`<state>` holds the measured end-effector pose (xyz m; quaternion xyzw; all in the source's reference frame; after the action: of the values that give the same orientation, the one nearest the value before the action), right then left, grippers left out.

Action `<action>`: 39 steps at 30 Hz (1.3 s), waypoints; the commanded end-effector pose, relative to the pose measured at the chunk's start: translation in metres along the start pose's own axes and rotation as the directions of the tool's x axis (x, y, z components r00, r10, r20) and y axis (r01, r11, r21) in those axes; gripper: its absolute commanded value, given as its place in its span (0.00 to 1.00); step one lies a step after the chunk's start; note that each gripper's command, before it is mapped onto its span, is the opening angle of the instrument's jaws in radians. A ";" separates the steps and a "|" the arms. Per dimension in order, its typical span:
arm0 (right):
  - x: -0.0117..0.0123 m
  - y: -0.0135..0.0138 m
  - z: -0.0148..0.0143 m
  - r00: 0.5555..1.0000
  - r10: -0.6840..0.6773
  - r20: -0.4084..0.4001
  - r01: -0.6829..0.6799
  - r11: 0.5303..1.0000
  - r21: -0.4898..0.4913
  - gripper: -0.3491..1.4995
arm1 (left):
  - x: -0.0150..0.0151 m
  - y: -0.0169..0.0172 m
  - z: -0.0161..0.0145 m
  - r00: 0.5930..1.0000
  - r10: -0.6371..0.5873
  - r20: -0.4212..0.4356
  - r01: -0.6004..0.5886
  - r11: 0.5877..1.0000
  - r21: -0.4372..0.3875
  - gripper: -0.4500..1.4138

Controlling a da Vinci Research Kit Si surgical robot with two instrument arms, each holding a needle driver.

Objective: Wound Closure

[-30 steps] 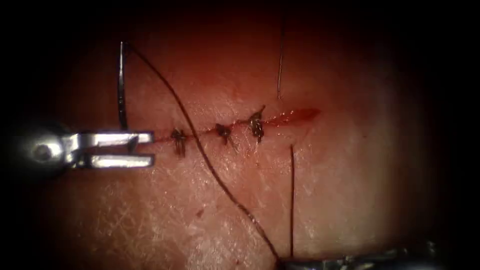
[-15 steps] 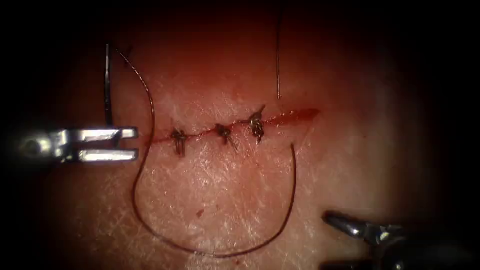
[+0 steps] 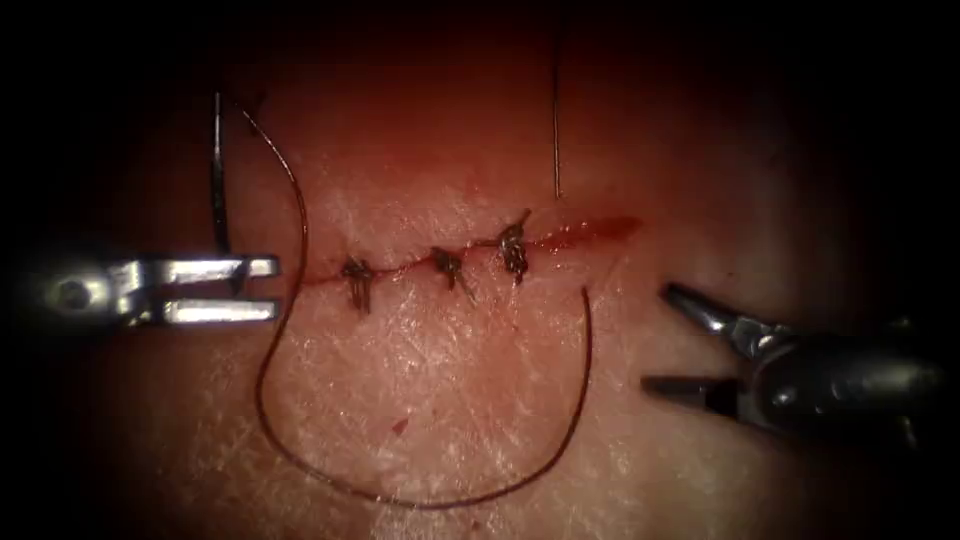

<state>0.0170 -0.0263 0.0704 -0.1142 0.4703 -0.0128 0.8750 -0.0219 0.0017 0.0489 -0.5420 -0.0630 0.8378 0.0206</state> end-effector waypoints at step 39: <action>0.0031 -0.0057 -0.0023 0.994 -0.046 -0.103 0.057 0.993 0.102 0.00 | -0.0003 0.0004 0.0011 1.000 -0.006 -0.002 0.006 1.000 -0.007 0.00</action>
<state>0.0166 -0.0319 0.0673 -0.0816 0.5089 -0.0671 0.8543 -0.0222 0.0014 0.0489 -0.5413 -0.0670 0.8379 0.0211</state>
